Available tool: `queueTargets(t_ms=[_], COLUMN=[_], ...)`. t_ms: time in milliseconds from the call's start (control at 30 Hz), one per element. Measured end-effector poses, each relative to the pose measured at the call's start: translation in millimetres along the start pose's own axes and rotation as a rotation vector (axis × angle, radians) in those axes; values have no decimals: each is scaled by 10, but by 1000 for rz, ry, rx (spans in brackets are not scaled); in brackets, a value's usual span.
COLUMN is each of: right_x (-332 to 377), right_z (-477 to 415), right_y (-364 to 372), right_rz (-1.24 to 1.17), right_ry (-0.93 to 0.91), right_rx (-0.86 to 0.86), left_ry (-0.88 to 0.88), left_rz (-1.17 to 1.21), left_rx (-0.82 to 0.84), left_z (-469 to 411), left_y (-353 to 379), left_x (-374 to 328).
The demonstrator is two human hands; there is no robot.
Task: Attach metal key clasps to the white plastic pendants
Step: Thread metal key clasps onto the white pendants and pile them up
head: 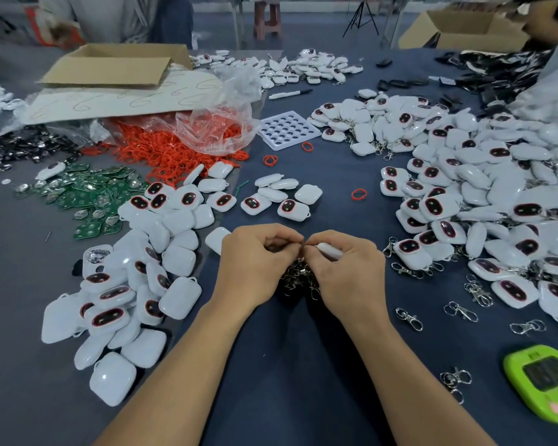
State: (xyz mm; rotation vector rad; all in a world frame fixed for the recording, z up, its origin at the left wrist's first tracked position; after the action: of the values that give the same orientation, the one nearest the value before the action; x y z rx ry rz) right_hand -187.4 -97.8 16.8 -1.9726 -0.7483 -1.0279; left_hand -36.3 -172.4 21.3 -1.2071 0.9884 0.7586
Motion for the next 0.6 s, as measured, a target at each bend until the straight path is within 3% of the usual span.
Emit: queueTargets(t_ms=[600], right_x=[-37], right_z=[-44], right_y=[8], right_rz=[-75], right_ry=[-55], right_rx=[63], left_ry=[-77], left_rz=[64], left_rx=[238], left_z=[-20], left_y=[92], left_x=[49])
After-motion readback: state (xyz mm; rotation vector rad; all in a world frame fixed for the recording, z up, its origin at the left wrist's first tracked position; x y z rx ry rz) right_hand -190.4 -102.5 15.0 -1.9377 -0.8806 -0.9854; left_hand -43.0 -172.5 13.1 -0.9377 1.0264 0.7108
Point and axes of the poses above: each hand's wrist, its own z-axis away from the middle knuckle, its own y-axis out of the palm, x = y × z, the point moved 9 cm from there along -z, towards the middle knuckle, and after that the axes turned 14 degrees about -y, right-handed, at the moved point
